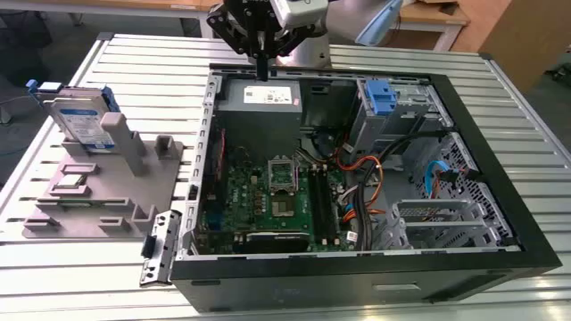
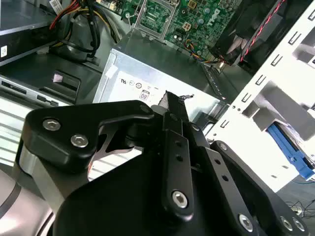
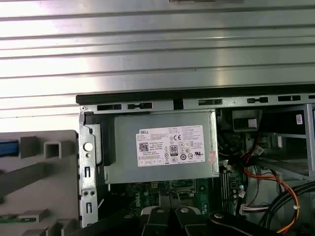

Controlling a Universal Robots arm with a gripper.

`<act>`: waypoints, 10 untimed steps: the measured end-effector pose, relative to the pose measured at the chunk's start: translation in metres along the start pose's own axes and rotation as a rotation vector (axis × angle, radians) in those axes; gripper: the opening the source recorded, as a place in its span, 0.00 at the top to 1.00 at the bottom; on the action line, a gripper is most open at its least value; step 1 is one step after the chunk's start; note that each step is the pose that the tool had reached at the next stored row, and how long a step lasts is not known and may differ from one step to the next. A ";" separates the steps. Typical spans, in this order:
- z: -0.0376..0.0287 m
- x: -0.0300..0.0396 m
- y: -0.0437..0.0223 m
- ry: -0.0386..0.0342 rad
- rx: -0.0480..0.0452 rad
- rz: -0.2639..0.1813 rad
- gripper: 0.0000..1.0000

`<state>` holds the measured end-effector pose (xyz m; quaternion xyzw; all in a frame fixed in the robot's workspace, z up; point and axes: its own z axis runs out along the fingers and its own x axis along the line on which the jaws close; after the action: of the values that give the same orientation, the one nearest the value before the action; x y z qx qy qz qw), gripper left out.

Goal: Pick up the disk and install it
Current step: 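Reach for the disk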

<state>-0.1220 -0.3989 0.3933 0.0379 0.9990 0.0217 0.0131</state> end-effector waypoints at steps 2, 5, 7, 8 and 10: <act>0.0000 0.0000 0.0000 0.0000 0.0000 0.000 0.90; 0.0000 0.0000 0.0000 0.0000 0.0000 0.000 0.90; 0.0000 0.0000 0.0000 0.0000 0.0000 0.000 0.90; 0.0000 0.0000 0.0000 0.0000 0.0000 0.000 0.90; 0.0000 0.0000 0.0000 0.0000 0.0000 0.000 0.90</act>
<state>-0.1220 -0.3989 0.3933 0.0379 0.9990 0.0217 0.0131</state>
